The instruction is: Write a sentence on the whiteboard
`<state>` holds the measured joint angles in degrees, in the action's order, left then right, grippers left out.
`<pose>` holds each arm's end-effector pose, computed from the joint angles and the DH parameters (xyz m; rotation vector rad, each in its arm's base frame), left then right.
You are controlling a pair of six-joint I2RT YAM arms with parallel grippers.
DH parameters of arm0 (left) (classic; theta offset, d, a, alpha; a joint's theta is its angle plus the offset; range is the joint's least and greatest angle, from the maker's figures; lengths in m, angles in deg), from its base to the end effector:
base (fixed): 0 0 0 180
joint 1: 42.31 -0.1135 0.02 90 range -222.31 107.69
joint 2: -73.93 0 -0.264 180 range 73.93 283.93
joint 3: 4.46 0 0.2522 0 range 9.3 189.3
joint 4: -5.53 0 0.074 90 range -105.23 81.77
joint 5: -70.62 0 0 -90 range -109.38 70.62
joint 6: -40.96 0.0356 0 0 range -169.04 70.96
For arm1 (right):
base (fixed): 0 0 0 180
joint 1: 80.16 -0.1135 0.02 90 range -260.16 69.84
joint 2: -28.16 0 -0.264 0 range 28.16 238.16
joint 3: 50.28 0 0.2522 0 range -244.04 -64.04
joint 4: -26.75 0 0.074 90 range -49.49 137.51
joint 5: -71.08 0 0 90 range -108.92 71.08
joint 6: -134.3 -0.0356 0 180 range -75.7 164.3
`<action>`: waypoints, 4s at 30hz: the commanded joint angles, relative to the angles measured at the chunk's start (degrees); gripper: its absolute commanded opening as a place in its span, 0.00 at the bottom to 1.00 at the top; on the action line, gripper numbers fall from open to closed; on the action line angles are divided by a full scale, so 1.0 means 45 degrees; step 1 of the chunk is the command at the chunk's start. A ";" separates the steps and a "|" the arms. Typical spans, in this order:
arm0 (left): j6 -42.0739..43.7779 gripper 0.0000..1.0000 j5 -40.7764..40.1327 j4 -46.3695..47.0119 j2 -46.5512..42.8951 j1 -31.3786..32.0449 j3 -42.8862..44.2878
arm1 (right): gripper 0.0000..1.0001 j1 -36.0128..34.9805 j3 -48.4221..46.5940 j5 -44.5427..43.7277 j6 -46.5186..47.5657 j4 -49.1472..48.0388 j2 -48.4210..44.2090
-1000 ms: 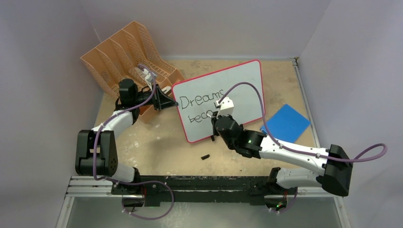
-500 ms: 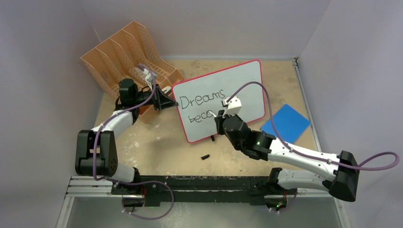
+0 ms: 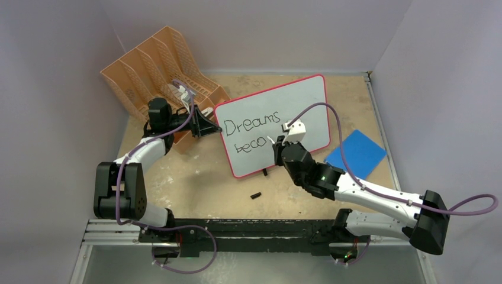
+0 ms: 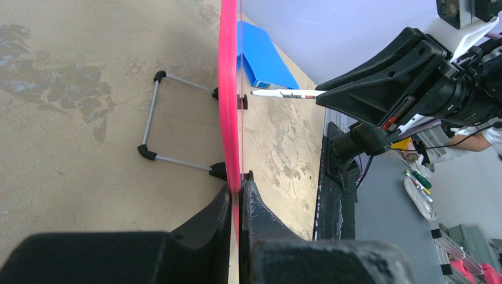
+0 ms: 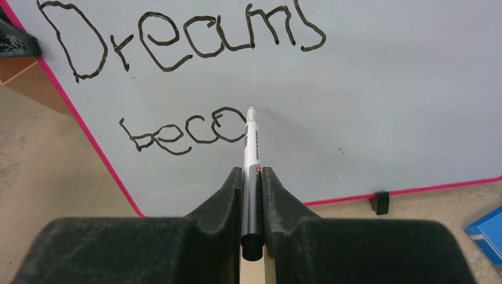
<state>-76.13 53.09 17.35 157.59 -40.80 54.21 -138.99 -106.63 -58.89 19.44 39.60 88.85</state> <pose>0.3009 -0.0419 0.2500 0.5596 1.7888 -1.4682 0.1433 0.1927 0.2947 -0.0625 1.8151 0.3877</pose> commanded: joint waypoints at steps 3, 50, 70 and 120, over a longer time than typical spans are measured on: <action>0.0513 0.00 0.0067 0.0076 -0.0309 0.0063 0.0392 | 0.00 0.0068 0.0089 -0.0355 0.0334 -0.1039 -0.0207; 0.0473 0.00 0.0086 0.0113 -0.0309 0.0056 0.0397 | 0.00 0.0456 -0.0093 0.0771 -0.0580 0.0318 0.0652; 0.0473 0.00 0.0085 0.0106 -0.0311 0.0058 0.0373 | 0.00 0.0456 -0.0182 0.1287 -0.1114 0.1080 0.0697; 0.0652 0.00 -0.0252 -0.0197 -0.0368 -0.0040 0.0456 | 0.00 0.0436 0.0030 0.0511 -0.0600 -0.0348 0.0002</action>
<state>-75.39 52.59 16.22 157.26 -40.80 54.23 -137.09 -106.00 -56.66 17.08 38.90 88.54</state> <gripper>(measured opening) 0.022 0.146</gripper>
